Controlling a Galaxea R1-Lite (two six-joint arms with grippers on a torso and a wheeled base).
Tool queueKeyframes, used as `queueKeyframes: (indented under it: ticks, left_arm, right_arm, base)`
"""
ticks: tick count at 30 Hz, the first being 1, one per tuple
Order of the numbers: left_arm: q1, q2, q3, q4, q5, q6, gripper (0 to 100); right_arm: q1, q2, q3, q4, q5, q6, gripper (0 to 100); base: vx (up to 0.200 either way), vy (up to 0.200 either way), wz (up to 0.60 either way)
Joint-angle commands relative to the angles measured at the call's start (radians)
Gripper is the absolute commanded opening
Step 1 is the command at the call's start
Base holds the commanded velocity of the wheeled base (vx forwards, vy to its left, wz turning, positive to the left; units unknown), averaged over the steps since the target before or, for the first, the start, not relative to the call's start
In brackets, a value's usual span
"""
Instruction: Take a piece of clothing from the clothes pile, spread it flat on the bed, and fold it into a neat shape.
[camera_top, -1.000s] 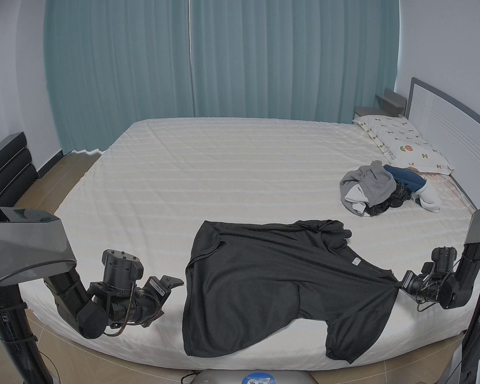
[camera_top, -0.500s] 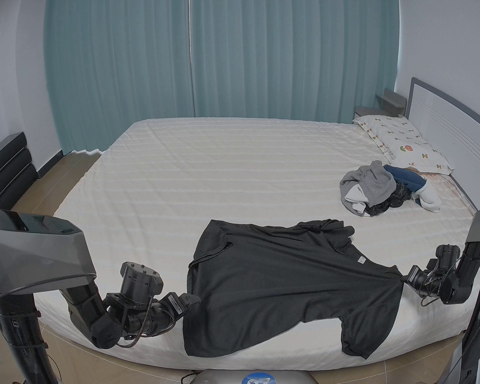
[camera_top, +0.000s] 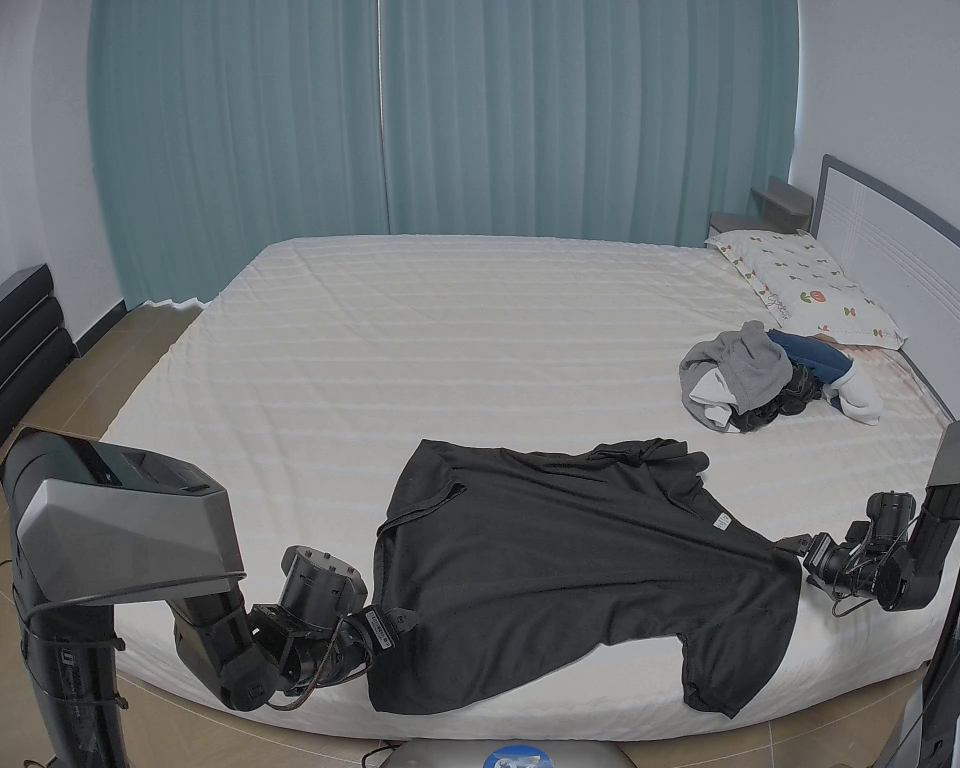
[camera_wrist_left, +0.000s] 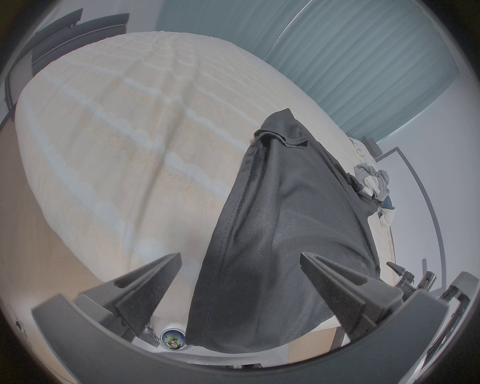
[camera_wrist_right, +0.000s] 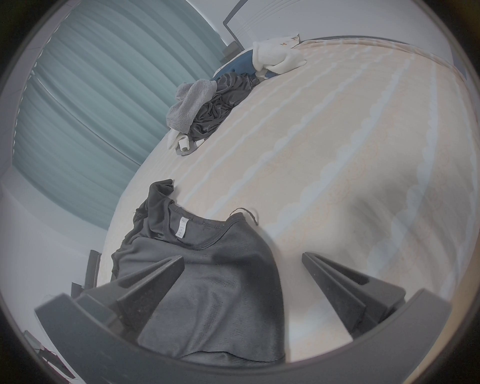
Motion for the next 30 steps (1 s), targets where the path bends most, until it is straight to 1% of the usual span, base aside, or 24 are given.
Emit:
queueKeyframes:
  ticks: [1,5,6,11,18,21,29,30]
  left_arm:
    - [-0.015,0.046,-0.012,-0.013,0.006,0.017,100]
    - [-0.015,0.049,-0.012,-0.016,0.007,0.037,100]
    - [-0.015,0.051,-0.013,-0.016,0.009,0.037,0]
    - [-0.008,0.052,-0.021,-0.016,0.053,0.033,0]
    - [0.022,0.046,-0.016,-0.047,0.059,0.027,0]
    - [0.051,0.035,-0.01,-0.065,0.062,0.027,0]
    - [0.146,-0.074,0.014,-0.065,0.059,0.03,0]
    - [0.146,-0.074,0.014,-0.065,0.059,0.03,0]
  right_arm:
    - [0.015,-0.001,-0.003,0.0,0.018,0.026,100]
    - [0.026,-0.002,-0.002,-0.001,0.018,0.026,100]
    - [0.029,-0.002,-0.002,-0.001,0.018,0.026,100]
    - [0.029,-0.002,0.003,-0.006,0.018,0.028,100]
    - [0.03,-0.002,0.003,-0.006,0.018,0.035,100]
    - [0.029,-0.002,0.003,-0.006,0.018,0.04,100]
    - [0.029,-0.005,0.005,-0.006,0.018,0.043,100]
    - [0.029,-0.005,0.005,-0.006,0.018,0.043,100]
  base:
    - [0.0,0.0,0.0]
    - [0.0,0.0,0.0]
    - [0.0,0.0,0.0]
    - [0.0,0.0,0.0]
    - [0.0,0.0,0.0]
    - [0.0,0.0,0.0]
    - [0.0,0.0,0.0]
    - [0.0,0.0,0.0]
